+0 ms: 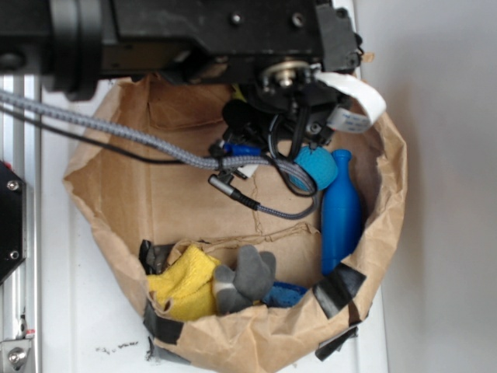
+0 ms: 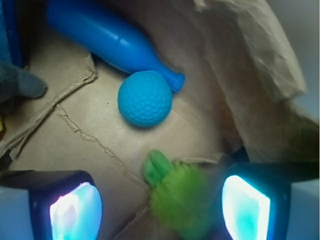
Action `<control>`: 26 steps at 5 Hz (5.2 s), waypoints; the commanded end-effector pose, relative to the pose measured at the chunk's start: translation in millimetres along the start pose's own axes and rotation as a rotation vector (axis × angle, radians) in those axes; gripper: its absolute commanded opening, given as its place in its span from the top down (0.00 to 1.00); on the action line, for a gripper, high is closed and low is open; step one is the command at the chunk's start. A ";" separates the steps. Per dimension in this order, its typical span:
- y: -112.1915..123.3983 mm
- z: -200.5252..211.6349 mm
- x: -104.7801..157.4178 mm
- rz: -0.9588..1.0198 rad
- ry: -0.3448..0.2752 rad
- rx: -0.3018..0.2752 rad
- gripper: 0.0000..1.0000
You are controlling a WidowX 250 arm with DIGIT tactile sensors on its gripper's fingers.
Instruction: Grab the green animal.
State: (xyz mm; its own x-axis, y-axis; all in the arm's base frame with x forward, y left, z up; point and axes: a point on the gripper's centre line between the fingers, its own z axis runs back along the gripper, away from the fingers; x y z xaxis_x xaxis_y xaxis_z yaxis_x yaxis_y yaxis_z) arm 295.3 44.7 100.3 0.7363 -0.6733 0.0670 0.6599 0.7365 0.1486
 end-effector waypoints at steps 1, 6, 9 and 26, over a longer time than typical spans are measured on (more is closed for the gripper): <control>15.5 -20.0 6.2 -0.070 0.009 -0.062 0.00; -20.6 12.5 2.3 -0.166 -0.059 -0.089 0.00; 2.8 -12.9 3.5 -0.116 0.000 -0.007 0.00; -14.7 63.6 6.7 0.123 -0.094 -0.136 1.00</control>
State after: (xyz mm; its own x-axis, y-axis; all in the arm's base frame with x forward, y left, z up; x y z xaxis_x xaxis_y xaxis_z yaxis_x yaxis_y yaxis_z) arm 269.2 21.3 139.9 0.8247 -0.5540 0.1139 0.5619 0.8255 -0.0533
